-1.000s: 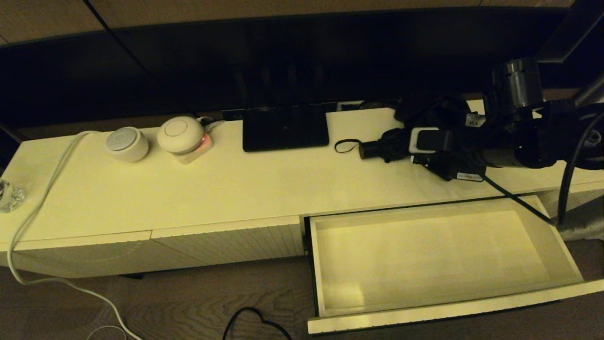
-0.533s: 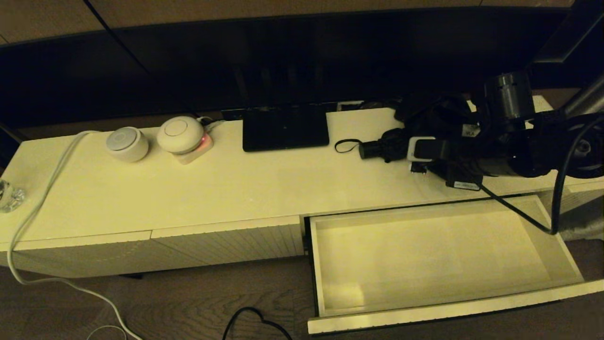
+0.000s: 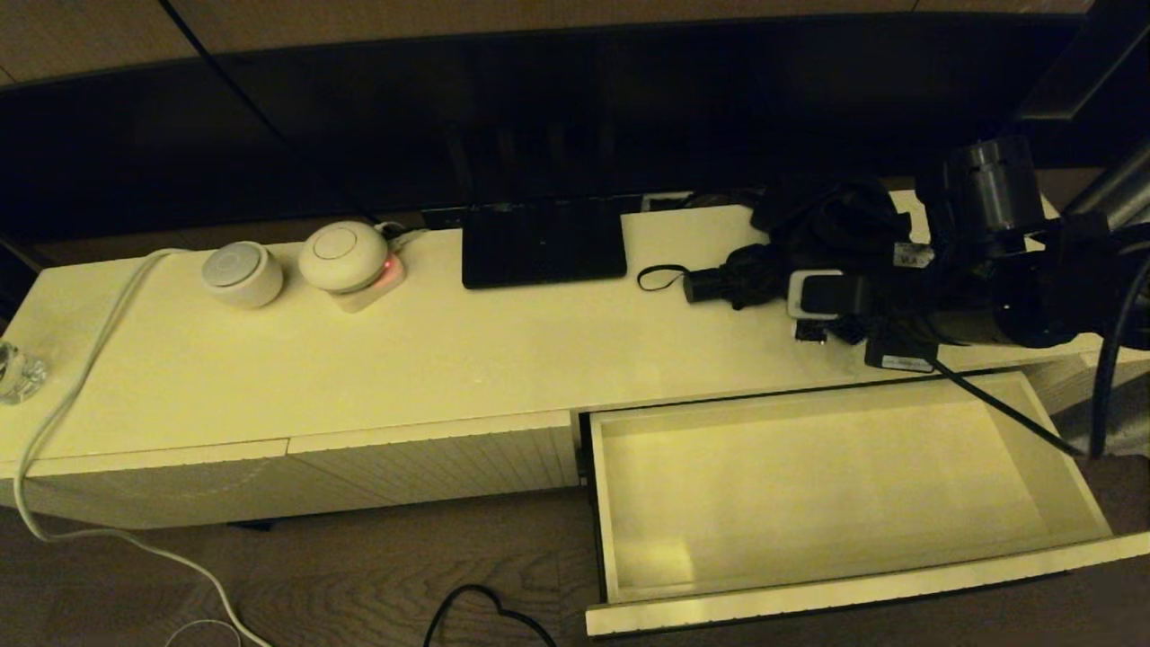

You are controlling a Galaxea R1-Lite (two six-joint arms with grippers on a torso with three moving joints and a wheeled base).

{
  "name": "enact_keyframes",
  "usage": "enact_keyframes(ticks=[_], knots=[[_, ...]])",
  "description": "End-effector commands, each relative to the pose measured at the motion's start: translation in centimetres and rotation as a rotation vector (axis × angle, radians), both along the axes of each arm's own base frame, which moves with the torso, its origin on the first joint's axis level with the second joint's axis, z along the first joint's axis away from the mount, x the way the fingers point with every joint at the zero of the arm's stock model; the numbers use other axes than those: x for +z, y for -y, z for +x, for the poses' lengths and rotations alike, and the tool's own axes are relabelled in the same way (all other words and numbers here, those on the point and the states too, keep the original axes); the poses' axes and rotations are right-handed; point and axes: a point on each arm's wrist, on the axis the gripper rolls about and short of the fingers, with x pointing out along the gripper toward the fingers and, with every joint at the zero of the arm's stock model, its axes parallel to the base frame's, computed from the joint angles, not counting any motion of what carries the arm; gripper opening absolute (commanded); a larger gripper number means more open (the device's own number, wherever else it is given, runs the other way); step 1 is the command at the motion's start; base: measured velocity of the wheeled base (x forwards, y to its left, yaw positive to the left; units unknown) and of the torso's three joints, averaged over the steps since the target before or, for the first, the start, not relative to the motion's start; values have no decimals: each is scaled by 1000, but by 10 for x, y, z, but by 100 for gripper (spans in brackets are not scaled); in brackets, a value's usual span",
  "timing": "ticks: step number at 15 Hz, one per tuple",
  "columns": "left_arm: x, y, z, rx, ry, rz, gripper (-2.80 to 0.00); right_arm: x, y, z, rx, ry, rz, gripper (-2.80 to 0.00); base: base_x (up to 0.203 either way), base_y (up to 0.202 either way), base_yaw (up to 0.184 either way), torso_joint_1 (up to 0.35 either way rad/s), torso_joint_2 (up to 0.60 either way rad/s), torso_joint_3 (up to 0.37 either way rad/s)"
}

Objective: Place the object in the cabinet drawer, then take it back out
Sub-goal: Put the umbrella in the drawer

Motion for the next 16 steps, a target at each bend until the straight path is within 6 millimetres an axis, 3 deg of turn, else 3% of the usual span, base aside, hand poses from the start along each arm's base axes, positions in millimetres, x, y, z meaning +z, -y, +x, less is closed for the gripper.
enact_keyframes(ticks=[1, 7, 10, 11, 16], knots=[[0, 0, 0, 1, -1, 0, -280, 2, 7, -29, 13, -9, -11, -280, 0, 0, 0, 0, 0, 0], [0, 0, 0, 1, -1, 0, -280, -8, 17, -78, 43, -42, -20, -280, 0, 0, 0, 0, 0, 0], [0, 0, 0, 1, -1, 0, -280, -8, 17, -78, 43, -43, -16, -280, 0, 0, 0, 0, 0, 0], [0, 0, 0, 1, -1, 0, -280, -6, 15, -73, 42, -37, -14, 0, 0, 0, 0, 0, 0, 0], [0, 0, 0, 1, -1, 0, -280, -11, 12, -63, 40, -58, -18, 0, 0, 0, 0, 0, 0, 0]])
